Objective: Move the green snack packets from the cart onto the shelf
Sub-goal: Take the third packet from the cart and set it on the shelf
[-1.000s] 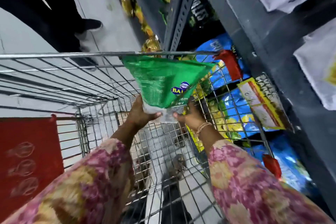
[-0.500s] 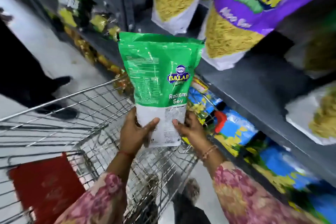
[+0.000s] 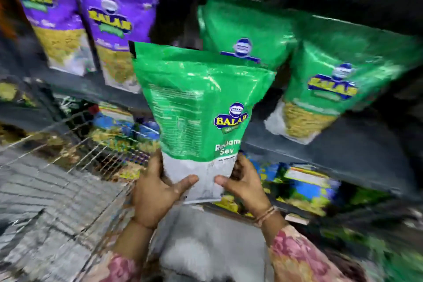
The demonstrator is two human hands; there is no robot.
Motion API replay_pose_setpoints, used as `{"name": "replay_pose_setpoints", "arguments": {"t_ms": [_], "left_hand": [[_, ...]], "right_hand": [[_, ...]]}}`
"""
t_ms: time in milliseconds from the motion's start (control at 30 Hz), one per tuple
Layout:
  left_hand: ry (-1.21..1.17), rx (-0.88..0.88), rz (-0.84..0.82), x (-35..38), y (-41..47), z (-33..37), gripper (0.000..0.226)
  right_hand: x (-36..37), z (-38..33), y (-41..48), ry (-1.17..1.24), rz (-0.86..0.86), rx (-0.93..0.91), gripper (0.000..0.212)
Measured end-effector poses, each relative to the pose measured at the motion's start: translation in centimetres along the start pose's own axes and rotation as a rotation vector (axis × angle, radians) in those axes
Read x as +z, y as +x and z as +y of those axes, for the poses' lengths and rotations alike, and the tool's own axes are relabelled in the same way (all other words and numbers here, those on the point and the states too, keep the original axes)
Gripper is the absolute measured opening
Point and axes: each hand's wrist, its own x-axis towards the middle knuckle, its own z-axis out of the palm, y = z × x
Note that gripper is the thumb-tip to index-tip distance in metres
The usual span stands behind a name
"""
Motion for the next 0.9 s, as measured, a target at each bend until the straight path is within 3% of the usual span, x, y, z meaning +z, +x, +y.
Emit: {"name": "replay_pose_setpoints", "arguments": {"t_ms": [200, 367, 467, 633, 900], "left_hand": [[0.064, 0.154, -0.245, 11.5, -2.9, 5.7, 0.090], [0.189, 0.279, -0.546, 20.9, -2.9, 10.7, 0.087], [0.118, 0.343, -0.665, 26.5, -1.6, 13.8, 0.094], [0.004, 0.250, -0.713, 33.3, 1.4, 17.1, 0.078], [-0.107, 0.118, -0.660, 36.9, 3.5, 16.7, 0.082]], "right_hand": [[-12.7, -0.8, -6.9, -0.013, 0.259, -0.027, 0.047], [-22.5, -2.0, -10.8, -0.069, 0.482, -0.064, 0.045], [-27.3, -3.1, -10.8, -0.101, 0.586, -0.078, 0.045], [-32.1, -4.5, -8.1, -0.103, 0.626, -0.092, 0.045], [-35.5, -3.7, -3.5, -0.194, 0.588, 0.001, 0.048]]}}
